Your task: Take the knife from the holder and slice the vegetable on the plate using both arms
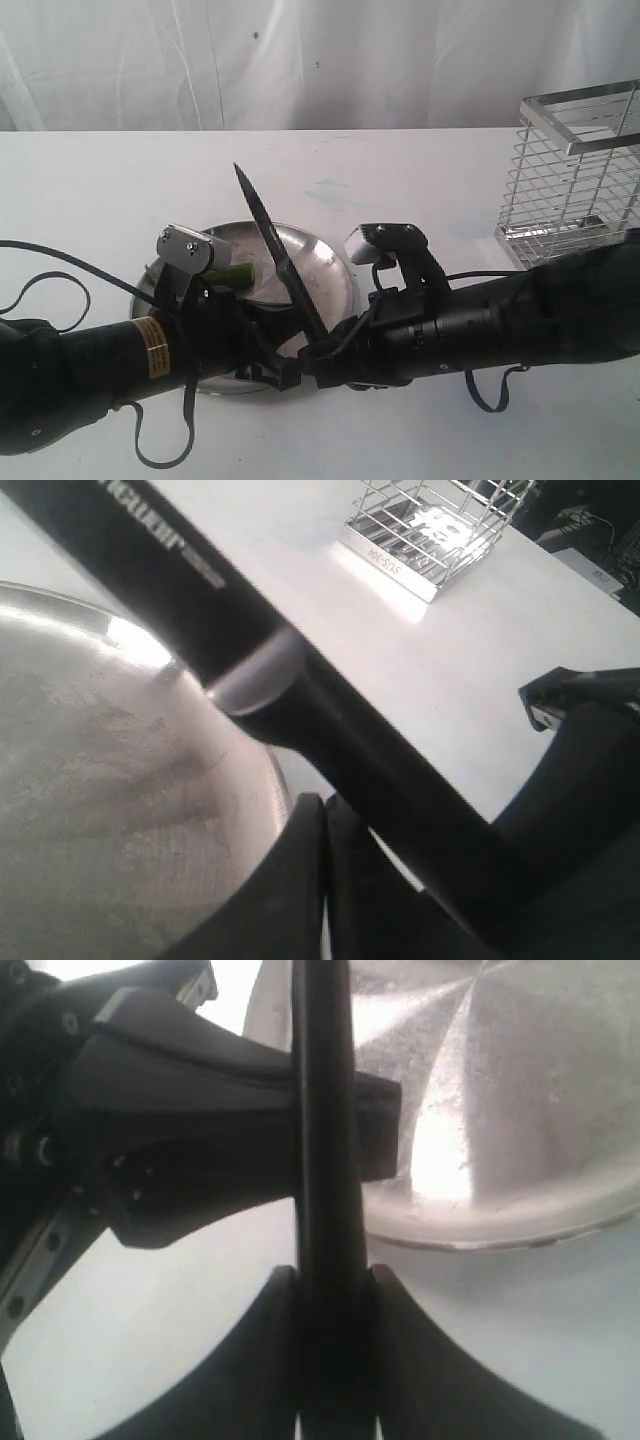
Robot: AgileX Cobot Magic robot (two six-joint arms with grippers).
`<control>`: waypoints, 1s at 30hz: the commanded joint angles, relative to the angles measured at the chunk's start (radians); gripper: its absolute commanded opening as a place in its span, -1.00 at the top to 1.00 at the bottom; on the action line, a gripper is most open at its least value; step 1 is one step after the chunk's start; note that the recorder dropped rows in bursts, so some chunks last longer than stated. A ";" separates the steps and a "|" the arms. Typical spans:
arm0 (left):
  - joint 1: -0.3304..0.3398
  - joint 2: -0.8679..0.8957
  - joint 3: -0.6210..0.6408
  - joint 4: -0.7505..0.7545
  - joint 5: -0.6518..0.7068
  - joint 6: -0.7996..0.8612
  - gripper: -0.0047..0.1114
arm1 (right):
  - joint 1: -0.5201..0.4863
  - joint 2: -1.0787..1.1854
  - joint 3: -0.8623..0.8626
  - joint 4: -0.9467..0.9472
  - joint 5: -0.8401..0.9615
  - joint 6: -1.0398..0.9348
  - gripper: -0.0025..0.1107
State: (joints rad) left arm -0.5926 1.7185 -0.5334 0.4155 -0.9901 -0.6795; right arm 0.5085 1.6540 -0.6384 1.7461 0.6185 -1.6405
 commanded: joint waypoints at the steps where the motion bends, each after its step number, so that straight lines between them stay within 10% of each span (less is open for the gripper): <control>1: 0.000 -0.002 -0.005 0.040 -0.031 0.004 0.92 | 0.002 0.014 -0.037 -0.002 0.015 -0.005 0.96; 10: 0.026 -0.009 -0.005 -0.007 -0.011 0.038 0.92 | 0.002 0.019 -0.050 -0.002 -0.159 0.045 0.96; 23: 0.303 -0.172 -0.005 -0.224 0.220 0.062 0.92 | 0.020 0.003 -0.096 -0.002 -0.257 0.293 0.96; 30: 0.341 -0.144 -0.145 0.052 0.165 0.347 0.92 | 0.081 0.074 -0.299 -0.480 -0.272 0.883 0.96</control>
State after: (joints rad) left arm -0.2581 1.5622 -0.6110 0.2965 -0.8329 -0.4751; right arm 0.5799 1.6894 -0.8677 1.4737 0.2984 -1.0205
